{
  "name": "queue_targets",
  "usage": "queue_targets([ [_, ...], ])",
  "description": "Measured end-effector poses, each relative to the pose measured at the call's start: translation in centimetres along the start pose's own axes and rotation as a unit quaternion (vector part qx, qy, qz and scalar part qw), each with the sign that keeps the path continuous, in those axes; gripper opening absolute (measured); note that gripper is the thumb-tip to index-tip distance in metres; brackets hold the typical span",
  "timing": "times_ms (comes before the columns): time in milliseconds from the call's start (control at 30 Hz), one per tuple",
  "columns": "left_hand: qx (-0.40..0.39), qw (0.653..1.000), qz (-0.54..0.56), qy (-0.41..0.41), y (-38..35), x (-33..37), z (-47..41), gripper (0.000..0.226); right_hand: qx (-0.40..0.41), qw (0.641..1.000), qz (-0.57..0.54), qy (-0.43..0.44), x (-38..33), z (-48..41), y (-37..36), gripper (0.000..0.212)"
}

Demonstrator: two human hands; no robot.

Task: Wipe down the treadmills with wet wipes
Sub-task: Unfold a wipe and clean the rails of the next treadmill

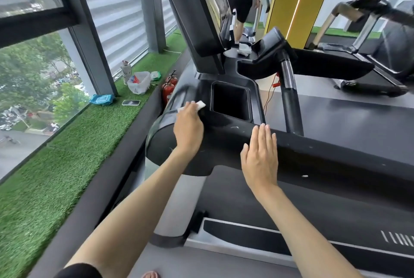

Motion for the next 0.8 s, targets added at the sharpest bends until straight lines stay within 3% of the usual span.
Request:
queue_targets([
  [100,-0.078,0.978,0.017,-0.194,-1.7,4.8,3.7,0.032,0.004,1.0,0.001,0.005,0.0,0.1,0.0,0.052],
  [167,-0.136,0.954,0.03,-0.267,-2.4,5.0,5.0,0.039,0.009,1.0,0.006,0.012,0.1,0.1,-0.1,0.05],
  [267,-0.097,0.971,0.023,-0.217,-1.1,1.5,2.4,0.038,0.02,1.0,-0.001,0.008,0.1,0.1,-0.3,0.047],
  [367,-0.012,0.999,0.004,-0.05,-0.2,-2.0,0.0,0.036,0.023,1.0,-0.005,-0.006,0.0,0.0,-0.4,0.056],
  [400,0.004,1.0,-0.002,-0.028,-0.3,-1.7,0.2,0.036,0.015,1.0,-0.004,-0.011,-0.1,0.1,-0.4,0.062],
  [467,-0.012,0.994,0.004,-0.104,-1.4,1.2,1.9,0.036,0.006,1.0,-0.001,-0.013,-0.2,0.2,-0.3,0.069],
  [533,-0.049,0.963,0.015,-0.264,-2.8,4.3,4.4,0.039,0.005,1.0,0.004,-0.005,0.0,0.2,-0.1,0.073],
  [600,-0.069,0.937,0.028,-0.342,-3.1,4.4,5.0,0.042,0.007,1.0,0.004,-0.001,0.1,0.1,-0.1,0.074],
  [667,-0.037,0.952,0.025,-0.302,-2.1,2.0,3.0,0.038,0.011,1.0,-0.004,-0.015,0.0,0.0,-0.2,0.069],
  [800,0.017,0.997,0.007,-0.069,-0.7,-2.6,0.3,0.036,0.018,0.999,-0.017,-0.044,-0.1,0.0,-0.5,0.06],
])
Point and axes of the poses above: each hand's wrist, its own z-axis away from the middle knuckle, its own y-axis out of the back of the hand, x = y × z, the point moved 6 cm from there along -z, towards the middle knuckle, and after that the axes turned 3 degrees about x, right-handed, at the moved point
